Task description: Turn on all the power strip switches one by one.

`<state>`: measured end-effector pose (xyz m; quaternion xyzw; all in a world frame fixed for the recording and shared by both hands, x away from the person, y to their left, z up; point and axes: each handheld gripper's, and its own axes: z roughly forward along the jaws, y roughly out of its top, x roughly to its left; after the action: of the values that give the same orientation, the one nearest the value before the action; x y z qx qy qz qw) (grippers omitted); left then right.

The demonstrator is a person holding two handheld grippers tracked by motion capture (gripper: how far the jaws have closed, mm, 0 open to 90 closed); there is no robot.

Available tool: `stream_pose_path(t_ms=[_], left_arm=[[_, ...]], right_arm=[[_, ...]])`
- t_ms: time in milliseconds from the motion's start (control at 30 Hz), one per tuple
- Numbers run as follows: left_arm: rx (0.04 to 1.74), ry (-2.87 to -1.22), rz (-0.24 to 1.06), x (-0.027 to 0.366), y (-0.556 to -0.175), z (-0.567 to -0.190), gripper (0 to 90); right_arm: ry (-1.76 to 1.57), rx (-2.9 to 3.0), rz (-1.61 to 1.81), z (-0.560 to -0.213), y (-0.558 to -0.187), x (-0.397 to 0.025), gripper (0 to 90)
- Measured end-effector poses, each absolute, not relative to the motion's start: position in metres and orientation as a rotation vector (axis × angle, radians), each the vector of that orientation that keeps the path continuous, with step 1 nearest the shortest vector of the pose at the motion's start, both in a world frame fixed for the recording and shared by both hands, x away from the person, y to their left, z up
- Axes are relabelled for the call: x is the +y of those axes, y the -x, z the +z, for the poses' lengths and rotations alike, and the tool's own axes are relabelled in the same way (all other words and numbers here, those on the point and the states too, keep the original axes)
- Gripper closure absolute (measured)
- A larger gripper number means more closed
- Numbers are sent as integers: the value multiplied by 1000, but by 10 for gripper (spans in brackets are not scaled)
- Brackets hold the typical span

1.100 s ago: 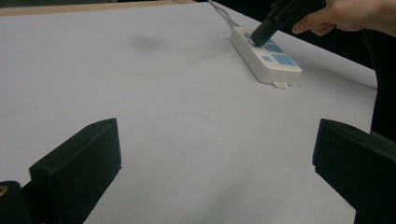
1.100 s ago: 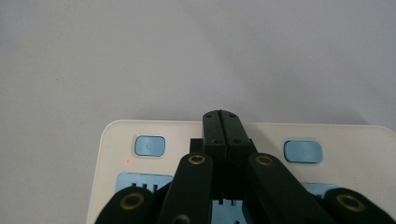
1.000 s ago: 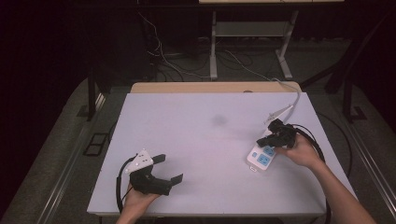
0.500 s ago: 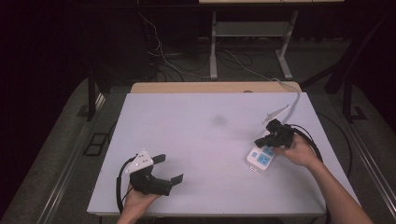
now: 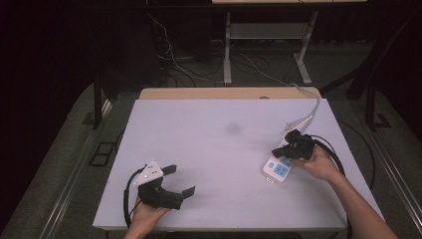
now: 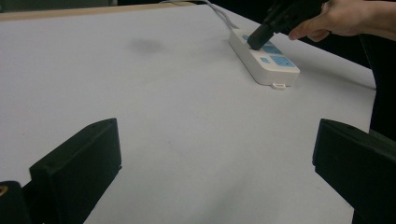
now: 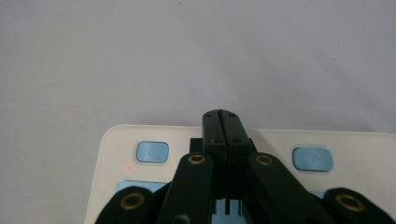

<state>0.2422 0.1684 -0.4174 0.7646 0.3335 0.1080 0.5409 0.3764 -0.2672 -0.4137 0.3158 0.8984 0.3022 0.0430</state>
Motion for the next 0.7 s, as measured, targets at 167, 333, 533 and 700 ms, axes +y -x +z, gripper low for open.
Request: stream_pose_path(t_ms=[167,333,533,700], left_arm=[[788,-1822,257,167,-242,-418,0],[800,-1817,253,170,-245,-419,0],[798,-1818,250,167,-244,-419,0],[800,-1816,249,168,-245,-419,0]], right_arm=[[-969,2729,946,-415,-374,-269,900],[-974,2731,927,-413,-374,-267,900],[-1024,2738,954,-412,-376,-267,900],[-1040,2728,1002,-406,-376,-269,900]])
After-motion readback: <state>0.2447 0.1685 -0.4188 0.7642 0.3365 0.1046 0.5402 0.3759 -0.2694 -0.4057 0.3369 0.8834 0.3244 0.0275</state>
